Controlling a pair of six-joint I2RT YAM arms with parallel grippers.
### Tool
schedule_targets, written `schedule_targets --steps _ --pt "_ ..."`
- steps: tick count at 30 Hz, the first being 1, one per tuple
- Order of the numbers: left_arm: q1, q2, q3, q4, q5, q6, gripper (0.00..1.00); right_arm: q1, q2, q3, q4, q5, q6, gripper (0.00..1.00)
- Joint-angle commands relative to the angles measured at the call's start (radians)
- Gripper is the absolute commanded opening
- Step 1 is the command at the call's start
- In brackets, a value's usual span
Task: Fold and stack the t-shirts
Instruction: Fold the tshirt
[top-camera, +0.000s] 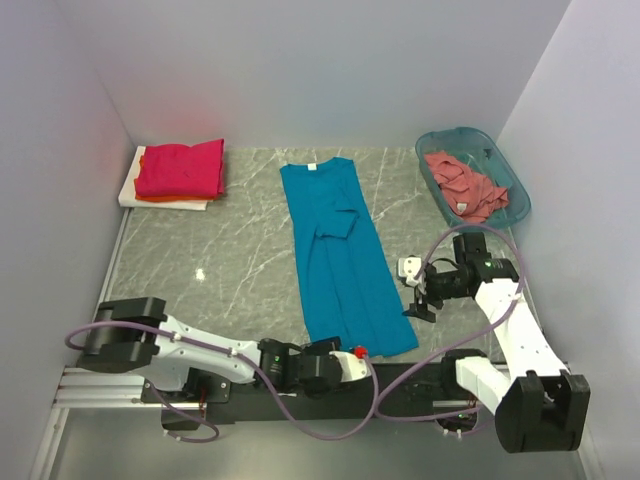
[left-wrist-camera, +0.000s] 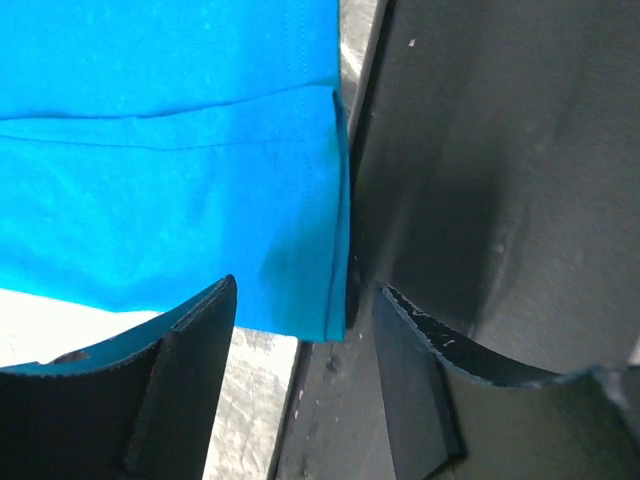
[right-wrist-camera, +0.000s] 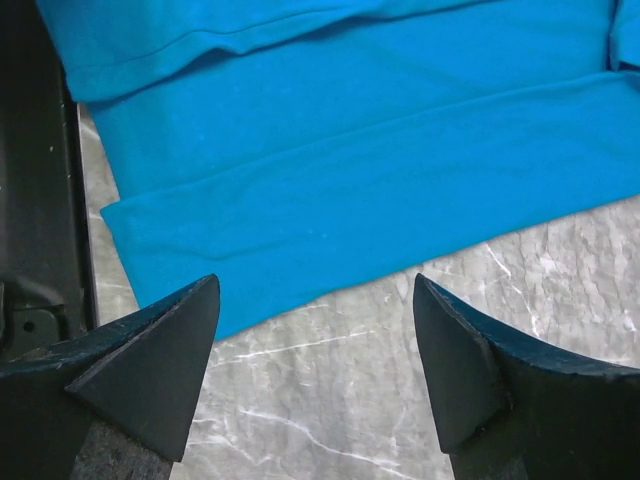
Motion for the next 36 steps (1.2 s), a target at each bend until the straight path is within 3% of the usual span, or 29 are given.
schedule_targets --steps 1,6,9,16,21,26,36 --pt "-0.002 0.047 0.054 0.019 -0.054 -0.005 0.63 0.004 -0.047 -0.013 -0.014 -0.027 -0.033 0.84" --pt "0.007 0.116 0.083 -0.003 -0.048 0.042 0.63 0.004 -0.05 0.004 -0.046 0.002 -0.054 0.84" --pt "0.01 0.139 0.085 -0.023 -0.059 0.073 0.57 0.005 -0.061 0.01 -0.053 0.022 -0.057 0.84" --pt "0.024 0.105 0.056 -0.012 -0.073 0.084 0.18 0.004 -0.055 -0.006 -0.086 0.08 -0.141 0.84" --pt "0.02 0.009 -0.003 0.054 -0.047 0.2 0.02 0.071 -0.038 -0.077 -0.126 0.151 -0.318 0.82" --pt "0.021 -0.068 -0.023 0.089 -0.007 0.225 0.01 0.333 -0.119 -0.189 0.053 0.306 -0.153 0.8" --pt "0.026 -0.088 -0.049 0.109 0.027 0.225 0.01 0.524 -0.119 -0.252 0.115 0.453 -0.071 0.7"
